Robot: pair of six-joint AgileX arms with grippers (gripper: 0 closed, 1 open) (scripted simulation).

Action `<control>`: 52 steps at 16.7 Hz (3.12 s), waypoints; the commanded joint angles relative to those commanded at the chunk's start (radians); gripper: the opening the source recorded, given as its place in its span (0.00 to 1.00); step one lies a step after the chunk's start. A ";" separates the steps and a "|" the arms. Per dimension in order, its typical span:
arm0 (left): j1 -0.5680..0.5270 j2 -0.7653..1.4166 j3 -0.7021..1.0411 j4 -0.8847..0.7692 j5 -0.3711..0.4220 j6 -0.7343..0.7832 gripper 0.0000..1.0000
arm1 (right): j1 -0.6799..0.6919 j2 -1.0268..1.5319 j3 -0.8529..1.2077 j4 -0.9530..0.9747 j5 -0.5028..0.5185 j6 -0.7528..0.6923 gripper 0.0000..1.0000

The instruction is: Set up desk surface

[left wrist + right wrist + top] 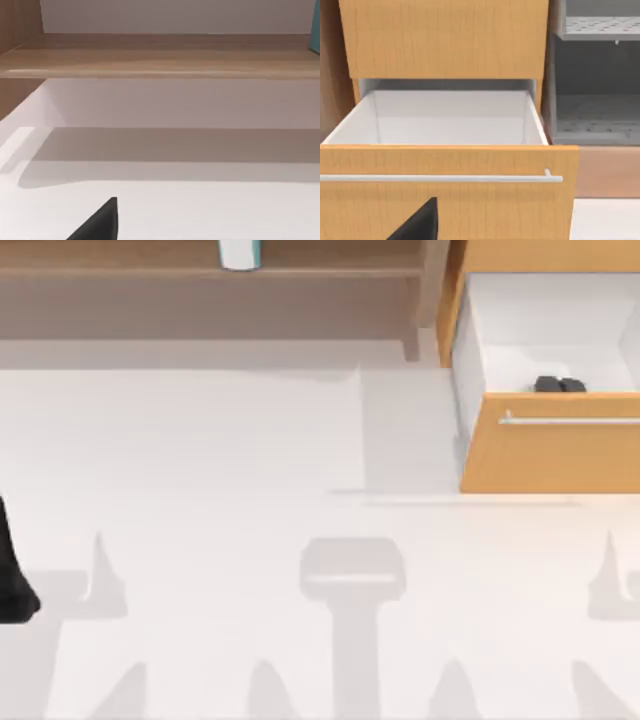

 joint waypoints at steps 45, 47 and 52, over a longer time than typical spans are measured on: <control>0.000 0.000 0.000 0.000 0.000 0.000 1.00 | 0.137 2.426 2.114 -1.158 0.033 0.305 1.00; 0.000 0.000 0.000 0.000 0.000 0.000 1.00 | 0.138 2.428 2.106 -1.148 0.033 0.305 1.00; 0.000 0.000 0.000 0.000 0.000 0.000 1.00 | 0.139 2.434 2.092 -1.128 0.033 0.306 1.00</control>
